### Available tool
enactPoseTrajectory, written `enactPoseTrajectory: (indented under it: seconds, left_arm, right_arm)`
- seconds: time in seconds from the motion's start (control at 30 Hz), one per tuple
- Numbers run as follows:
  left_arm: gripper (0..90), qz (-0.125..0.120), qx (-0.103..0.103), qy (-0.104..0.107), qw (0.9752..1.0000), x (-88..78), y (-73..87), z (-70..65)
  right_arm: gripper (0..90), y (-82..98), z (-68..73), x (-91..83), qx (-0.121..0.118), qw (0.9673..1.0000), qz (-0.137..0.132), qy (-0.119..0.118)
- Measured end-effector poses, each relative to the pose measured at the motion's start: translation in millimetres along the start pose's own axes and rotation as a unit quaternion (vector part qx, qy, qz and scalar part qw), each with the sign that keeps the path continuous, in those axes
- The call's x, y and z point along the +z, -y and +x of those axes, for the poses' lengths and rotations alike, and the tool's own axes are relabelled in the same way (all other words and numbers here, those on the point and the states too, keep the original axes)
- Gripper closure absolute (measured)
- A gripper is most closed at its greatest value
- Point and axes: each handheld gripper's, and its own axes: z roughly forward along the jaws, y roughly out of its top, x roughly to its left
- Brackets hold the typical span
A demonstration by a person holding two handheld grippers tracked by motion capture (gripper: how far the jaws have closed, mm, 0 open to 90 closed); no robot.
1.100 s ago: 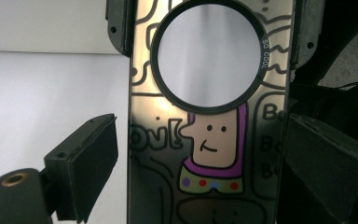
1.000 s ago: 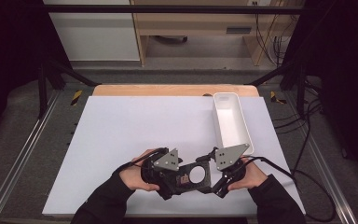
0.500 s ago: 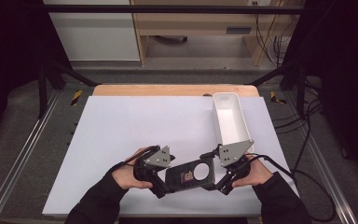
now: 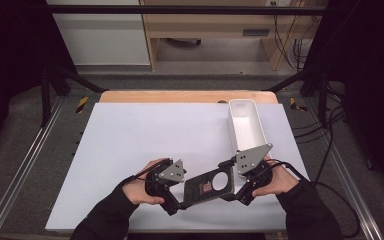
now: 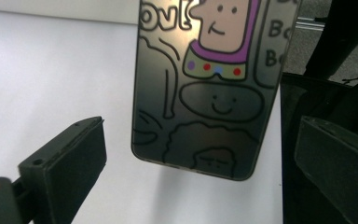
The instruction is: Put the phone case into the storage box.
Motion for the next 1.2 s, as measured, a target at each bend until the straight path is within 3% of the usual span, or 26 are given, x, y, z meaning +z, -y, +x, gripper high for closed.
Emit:
enactPoseTrajectory:
  seconds: [0.67, 0.83, 1.2]
  left_arm:
    - [0.0, 0.019, -0.003, 0.021, 0.9996, 12.7, 0.4, 5.1]
    - [0.0, 0.021, -0.003, 0.026, 0.9994, 15.3, -0.4, 6.6]
    - [0.0, 0.036, -0.005, 0.037, 0.9987, 24.0, -2.5, 8.9]
  right_arm:
    - [12.5, -29.0, -5.0, 7.2, -0.012, 0.9970, 0.073, -0.024]
    - [12.5, -35.0, -5.6, 7.7, -0.014, 0.9965, 0.079, -0.026]
    - [12.5, -45.5, -9.0, 15.1, -0.018, 0.9929, 0.114, -0.029]
